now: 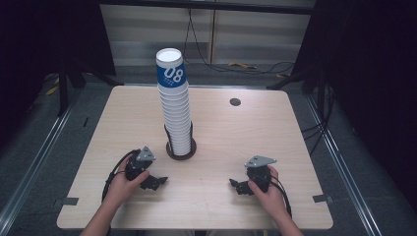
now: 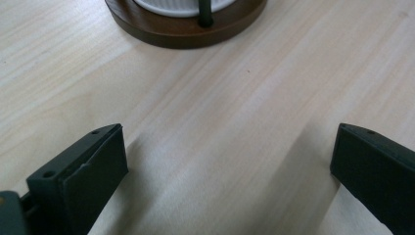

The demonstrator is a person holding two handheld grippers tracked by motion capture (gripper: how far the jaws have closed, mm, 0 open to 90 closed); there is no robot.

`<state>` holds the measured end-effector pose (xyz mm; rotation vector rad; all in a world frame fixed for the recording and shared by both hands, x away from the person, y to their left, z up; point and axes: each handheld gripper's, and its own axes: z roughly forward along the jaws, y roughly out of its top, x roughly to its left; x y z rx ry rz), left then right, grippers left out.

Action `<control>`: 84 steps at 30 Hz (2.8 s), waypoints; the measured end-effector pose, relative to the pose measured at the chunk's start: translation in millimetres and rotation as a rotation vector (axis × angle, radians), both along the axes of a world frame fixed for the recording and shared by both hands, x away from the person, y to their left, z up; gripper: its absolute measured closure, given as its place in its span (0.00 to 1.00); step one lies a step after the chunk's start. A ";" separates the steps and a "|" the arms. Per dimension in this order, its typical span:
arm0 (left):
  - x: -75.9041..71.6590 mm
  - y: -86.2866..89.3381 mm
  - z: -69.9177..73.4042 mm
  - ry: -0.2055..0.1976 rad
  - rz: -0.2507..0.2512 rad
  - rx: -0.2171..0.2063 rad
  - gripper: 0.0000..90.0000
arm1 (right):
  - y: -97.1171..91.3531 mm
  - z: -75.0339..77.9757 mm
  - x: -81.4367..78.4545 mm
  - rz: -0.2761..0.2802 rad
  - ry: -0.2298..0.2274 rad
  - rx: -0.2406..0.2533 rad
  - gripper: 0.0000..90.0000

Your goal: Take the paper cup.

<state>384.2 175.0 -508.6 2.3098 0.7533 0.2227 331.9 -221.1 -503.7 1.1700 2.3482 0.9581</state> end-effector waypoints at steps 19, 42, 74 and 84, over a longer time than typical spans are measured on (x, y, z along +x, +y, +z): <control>-1.0 -6.2 18.3 0.075 -0.032 -0.039 0.18 | 2.5 18.4 3.4 0.061 0.039 0.091 0.15; 11.8 3.9 65.8 0.039 0.001 -0.131 0.18 | 42.4 76.4 35.4 0.201 0.038 0.140 0.15; 38.4 -0.3 169.5 -0.029 -0.048 -0.121 0.18 | 74.9 118.1 66.0 0.227 0.007 0.165 0.15; 41.9 -0.5 191.8 -0.050 -0.060 -0.122 0.18 | 85.3 129.4 68.0 0.247 -0.010 0.160 0.15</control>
